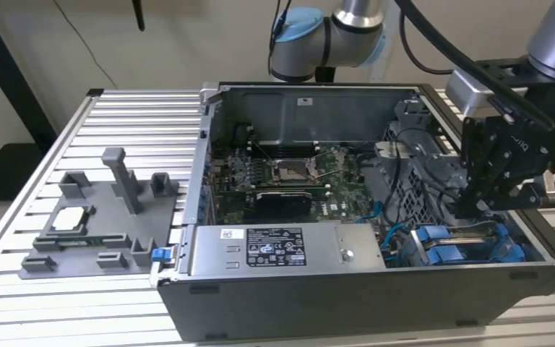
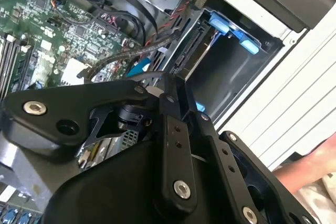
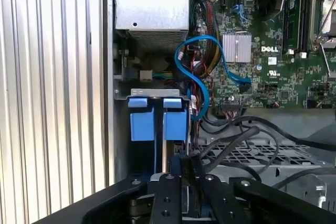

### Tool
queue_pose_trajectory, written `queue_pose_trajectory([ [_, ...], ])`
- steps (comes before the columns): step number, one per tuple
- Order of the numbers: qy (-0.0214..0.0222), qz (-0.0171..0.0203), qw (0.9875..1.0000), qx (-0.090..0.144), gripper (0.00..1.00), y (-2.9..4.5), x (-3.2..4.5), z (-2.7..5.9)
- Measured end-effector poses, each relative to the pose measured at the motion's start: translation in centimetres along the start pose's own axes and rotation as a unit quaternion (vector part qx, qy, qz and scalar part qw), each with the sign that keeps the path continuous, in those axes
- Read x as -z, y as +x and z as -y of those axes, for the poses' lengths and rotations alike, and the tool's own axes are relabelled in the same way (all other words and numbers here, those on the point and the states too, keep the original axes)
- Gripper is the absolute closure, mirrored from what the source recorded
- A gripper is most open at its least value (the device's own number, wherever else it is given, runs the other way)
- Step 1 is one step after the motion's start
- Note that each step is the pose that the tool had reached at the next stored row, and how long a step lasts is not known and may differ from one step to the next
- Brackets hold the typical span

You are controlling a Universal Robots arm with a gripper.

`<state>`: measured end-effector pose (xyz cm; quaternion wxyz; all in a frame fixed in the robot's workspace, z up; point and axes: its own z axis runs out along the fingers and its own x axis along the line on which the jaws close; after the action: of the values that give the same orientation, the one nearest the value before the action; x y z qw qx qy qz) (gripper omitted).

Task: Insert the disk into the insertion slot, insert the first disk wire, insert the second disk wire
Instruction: 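Insert the first disk wire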

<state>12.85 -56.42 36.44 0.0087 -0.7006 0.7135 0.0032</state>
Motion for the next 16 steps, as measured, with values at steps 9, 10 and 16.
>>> queue_pose_trajectory([
  [9,0.0,0.0,1.0,0.0,1.0,0.23,-0.35,0.07],
  [10,0.0,0.0,1.0,0.0,1.0,0.23,-0.36,0.07],
  [16,0.0,0.0,1.0,0.0,1.0,0.23,-0.39,0.07],
])
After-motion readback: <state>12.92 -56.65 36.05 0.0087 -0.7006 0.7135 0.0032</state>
